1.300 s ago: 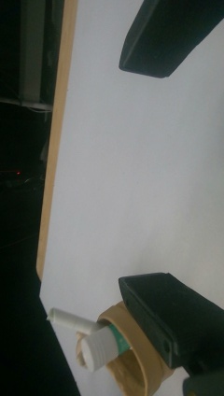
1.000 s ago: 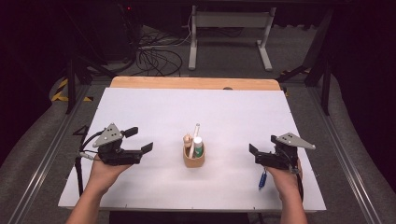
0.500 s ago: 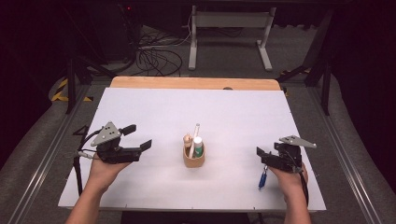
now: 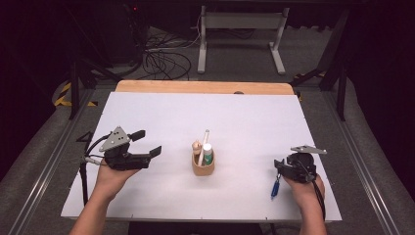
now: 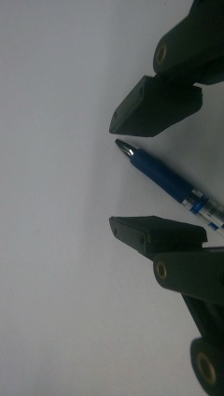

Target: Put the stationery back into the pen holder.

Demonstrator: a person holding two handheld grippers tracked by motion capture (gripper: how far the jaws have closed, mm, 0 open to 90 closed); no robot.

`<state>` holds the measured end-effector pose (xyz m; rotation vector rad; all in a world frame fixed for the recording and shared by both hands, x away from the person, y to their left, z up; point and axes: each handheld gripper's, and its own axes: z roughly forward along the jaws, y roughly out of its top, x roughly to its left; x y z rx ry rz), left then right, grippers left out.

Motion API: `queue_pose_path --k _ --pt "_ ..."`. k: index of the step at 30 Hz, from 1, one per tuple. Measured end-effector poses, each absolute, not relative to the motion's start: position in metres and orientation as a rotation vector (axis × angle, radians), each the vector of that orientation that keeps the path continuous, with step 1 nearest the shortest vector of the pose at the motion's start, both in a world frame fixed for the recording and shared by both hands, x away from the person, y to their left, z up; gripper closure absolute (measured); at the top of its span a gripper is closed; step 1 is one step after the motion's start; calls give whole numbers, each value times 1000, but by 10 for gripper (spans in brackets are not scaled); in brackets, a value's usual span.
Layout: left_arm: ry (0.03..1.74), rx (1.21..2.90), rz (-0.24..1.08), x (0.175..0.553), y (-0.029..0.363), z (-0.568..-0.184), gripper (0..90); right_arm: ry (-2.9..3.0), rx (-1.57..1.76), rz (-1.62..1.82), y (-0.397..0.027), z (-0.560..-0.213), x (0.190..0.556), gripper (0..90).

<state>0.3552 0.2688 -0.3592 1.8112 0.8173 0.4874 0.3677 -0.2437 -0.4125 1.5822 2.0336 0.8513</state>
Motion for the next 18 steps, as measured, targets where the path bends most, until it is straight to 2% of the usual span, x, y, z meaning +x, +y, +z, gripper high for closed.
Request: queue_pose_path --k 13,18 --pt "808 1830 476 362 260 -360 170 2035 1600 735 -239 -423 371 571" --pt "811 1836 486 359 263 -360 171 2062 1587 725 -235 -422 373 674"
